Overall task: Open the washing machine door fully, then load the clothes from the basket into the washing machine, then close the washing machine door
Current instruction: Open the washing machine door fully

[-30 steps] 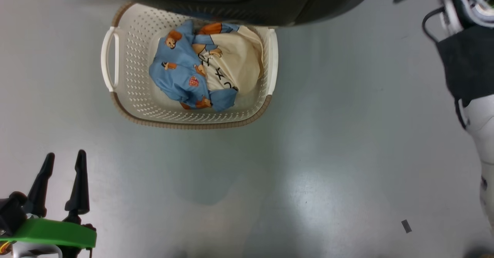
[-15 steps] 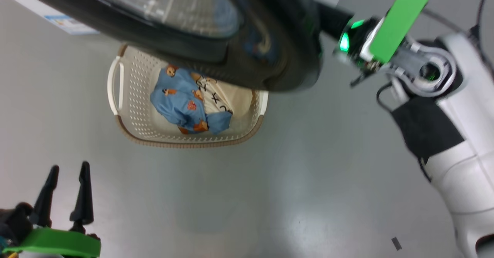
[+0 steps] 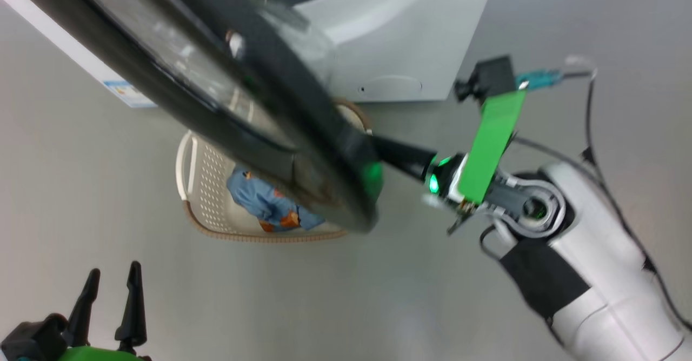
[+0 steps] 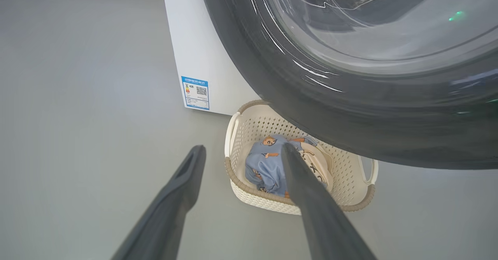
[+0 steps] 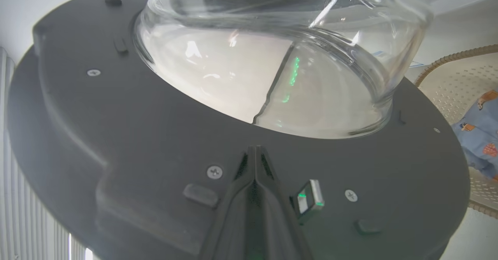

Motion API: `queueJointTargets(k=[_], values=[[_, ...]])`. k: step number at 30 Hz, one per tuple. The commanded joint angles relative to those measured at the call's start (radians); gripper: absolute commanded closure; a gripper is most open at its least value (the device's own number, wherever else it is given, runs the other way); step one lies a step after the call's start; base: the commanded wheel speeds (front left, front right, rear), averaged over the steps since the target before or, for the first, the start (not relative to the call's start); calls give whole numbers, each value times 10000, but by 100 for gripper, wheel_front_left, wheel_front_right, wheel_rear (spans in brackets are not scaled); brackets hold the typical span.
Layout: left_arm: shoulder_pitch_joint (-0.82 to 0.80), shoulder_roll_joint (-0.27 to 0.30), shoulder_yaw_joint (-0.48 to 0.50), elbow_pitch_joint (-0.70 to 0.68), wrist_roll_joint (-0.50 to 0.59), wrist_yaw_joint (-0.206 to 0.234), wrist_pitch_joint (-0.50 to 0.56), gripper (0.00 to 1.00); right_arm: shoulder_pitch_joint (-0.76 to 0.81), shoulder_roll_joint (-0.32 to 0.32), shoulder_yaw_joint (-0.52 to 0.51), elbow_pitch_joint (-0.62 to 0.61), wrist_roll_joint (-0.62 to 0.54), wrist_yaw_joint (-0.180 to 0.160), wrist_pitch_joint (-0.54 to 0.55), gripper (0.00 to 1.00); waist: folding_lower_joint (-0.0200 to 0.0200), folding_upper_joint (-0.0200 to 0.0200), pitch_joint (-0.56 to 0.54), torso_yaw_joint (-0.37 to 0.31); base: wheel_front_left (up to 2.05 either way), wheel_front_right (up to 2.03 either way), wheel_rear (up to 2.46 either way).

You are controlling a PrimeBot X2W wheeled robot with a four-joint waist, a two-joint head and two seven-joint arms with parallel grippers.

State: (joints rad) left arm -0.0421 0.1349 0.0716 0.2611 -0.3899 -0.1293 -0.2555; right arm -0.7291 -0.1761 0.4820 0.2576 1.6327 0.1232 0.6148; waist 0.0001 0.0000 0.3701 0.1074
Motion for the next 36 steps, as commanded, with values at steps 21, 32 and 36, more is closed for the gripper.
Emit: queueJointTargets(k=[21,32,36], values=[[546,-408,302,49,390,-14,-63,0,1660,1253,2128,-28,361,75,-383,100,0,0,-2200,618,0,0,0],[725,-548,191,-126,552,-14,-63,0,1515,1257,3339,185,1140,75,-1927,100,0,0,-2892,1047,0,0,0],[802,-603,81,-167,606,-14,-63,0,1425,1258,3757,267,1281,75,-2433,100,0,0,-3055,1227,0,0,0]])
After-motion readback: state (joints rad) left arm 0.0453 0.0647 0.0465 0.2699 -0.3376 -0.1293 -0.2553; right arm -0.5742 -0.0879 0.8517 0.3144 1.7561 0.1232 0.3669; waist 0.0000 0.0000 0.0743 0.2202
